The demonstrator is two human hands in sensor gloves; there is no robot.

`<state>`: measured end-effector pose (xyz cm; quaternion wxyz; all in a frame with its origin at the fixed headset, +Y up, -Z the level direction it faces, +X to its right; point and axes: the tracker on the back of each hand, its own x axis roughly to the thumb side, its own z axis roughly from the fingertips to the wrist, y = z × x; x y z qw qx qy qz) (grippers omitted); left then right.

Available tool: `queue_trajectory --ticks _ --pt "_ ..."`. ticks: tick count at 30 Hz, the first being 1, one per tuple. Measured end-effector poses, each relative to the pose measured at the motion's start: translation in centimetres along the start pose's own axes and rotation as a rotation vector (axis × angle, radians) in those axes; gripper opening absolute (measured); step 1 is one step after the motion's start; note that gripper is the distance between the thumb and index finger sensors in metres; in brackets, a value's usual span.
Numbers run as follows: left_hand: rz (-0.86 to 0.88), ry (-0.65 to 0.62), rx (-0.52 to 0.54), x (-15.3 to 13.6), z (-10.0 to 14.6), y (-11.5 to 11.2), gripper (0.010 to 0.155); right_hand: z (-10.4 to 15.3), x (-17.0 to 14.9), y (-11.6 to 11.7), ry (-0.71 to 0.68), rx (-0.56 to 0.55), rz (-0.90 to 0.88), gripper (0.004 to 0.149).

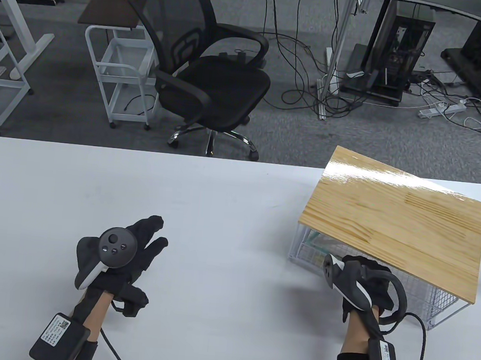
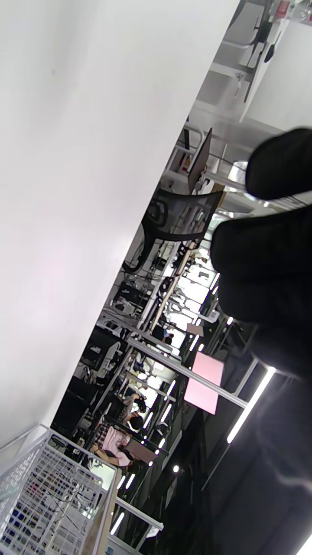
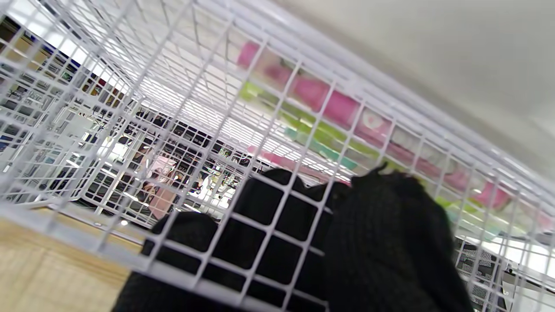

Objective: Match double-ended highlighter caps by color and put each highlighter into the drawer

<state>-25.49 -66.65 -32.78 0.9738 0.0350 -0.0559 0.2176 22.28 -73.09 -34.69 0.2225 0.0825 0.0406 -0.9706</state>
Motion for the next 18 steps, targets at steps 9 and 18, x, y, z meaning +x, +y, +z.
queue_trajectory --ticks 9,18 --pt "-0.018 0.007 -0.004 0.0 0.0 -0.1 0.060 0.3 0.4 -0.5 0.012 0.047 0.036 0.045" --pt "-0.159 0.100 -0.007 0.5 0.1 -0.3 0.063 3.1 4.1 -4.7 -0.046 0.024 -0.046 0.065"
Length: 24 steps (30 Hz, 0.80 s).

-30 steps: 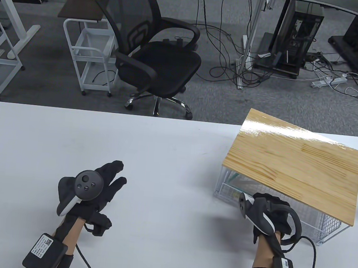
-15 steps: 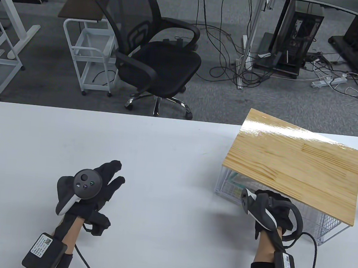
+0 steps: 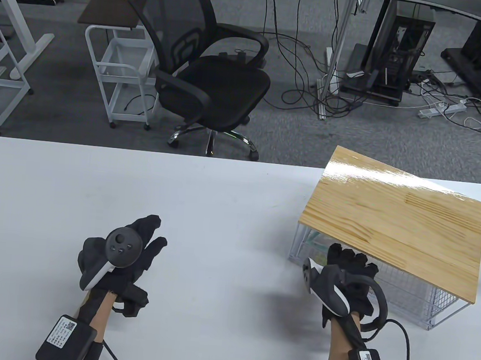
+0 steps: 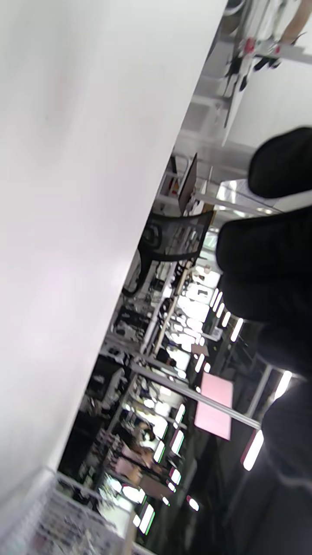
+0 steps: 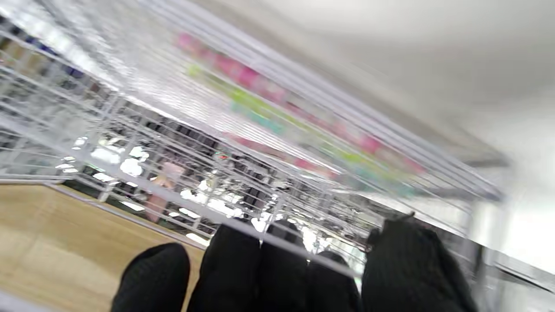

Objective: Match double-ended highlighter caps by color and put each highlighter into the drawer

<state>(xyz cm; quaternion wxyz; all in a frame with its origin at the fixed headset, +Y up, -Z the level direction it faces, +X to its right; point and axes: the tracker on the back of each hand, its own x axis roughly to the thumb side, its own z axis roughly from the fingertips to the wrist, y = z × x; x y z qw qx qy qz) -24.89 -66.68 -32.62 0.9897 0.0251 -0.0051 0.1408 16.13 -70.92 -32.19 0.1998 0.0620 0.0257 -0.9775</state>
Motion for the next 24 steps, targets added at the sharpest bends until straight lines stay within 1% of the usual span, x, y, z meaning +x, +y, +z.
queue_trajectory --ticks 2,4,7,9,13,17,19,22,24 --pt "-0.058 0.031 0.008 0.4 0.5 -0.1 0.067 0.9 1.3 -1.6 -0.034 0.002 -0.070 0.071" --pt "-0.125 0.058 0.012 0.8 1.5 -0.6 0.069 1.9 2.7 -3.0 -0.072 -0.029 -0.146 0.074" --pt "-0.272 0.081 0.018 1.3 3.2 -1.6 0.073 3.5 4.7 -4.7 -0.121 -0.058 -0.197 0.075" --pt "-0.338 0.082 0.039 1.6 4.5 -2.5 0.075 4.5 6.0 -5.3 -0.149 -0.062 -0.218 0.078" --pt "-0.401 0.056 0.057 1.7 6.5 -3.9 0.078 6.2 8.3 -5.5 -0.189 -0.038 -0.273 0.084" --pt "-0.428 0.004 0.072 1.8 7.6 -5.2 0.079 7.0 9.7 -4.7 -0.219 -0.067 -0.202 0.087" --pt "-0.471 0.015 0.048 1.9 7.7 -5.2 0.078 7.3 10.1 -4.4 -0.223 -0.059 -0.170 0.088" --pt "-0.423 -0.005 0.078 2.0 8.0 -5.0 0.078 7.6 10.6 -4.3 -0.242 -0.053 -0.174 0.087" --pt "-0.420 -0.012 0.077 2.2 7.9 -4.9 0.078 7.7 10.7 -4.5 -0.248 -0.059 -0.182 0.087"
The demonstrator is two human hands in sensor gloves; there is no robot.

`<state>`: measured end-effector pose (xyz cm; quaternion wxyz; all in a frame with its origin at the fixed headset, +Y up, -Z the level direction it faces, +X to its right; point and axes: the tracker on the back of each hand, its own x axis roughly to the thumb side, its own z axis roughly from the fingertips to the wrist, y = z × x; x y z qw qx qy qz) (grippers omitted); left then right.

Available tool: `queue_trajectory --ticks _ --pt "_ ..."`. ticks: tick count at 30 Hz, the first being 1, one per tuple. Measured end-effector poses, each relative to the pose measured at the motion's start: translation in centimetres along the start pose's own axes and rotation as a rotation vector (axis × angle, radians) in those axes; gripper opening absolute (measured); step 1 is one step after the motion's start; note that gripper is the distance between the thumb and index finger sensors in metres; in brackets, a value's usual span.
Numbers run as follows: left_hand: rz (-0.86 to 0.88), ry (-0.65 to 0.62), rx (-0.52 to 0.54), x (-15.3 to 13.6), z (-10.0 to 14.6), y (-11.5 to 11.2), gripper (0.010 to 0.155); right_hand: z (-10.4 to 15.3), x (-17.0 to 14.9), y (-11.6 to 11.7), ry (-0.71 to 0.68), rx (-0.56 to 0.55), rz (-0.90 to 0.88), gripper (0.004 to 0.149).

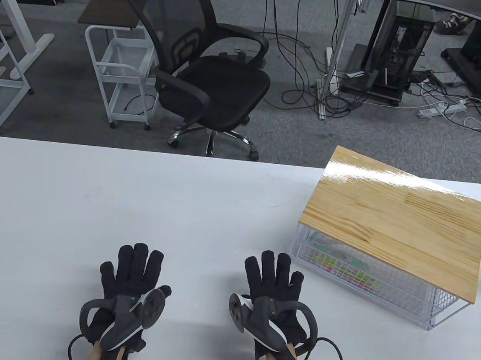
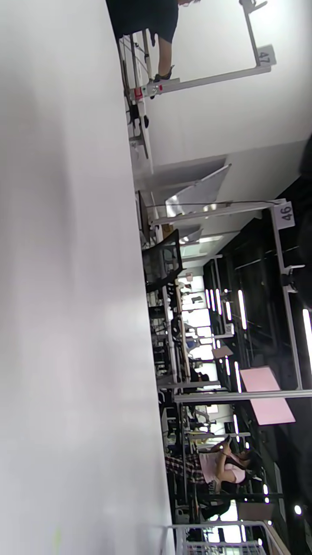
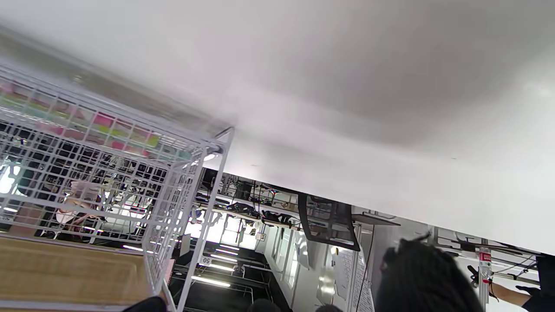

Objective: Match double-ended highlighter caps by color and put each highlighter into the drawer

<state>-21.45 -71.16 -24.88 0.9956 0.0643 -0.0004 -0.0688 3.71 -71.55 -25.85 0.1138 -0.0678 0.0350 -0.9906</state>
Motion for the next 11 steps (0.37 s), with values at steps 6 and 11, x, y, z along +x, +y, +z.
queue_trajectory --ticks 6,11 --pt "0.037 -0.025 0.006 0.6 -0.4 0.3 0.077 0.2 0.0 0.0 -0.016 -0.010 -0.007 0.085" --pt "0.053 -0.034 -0.019 1.1 -1.0 -0.1 0.077 0.2 -0.3 0.4 -0.023 0.010 -0.016 0.084"
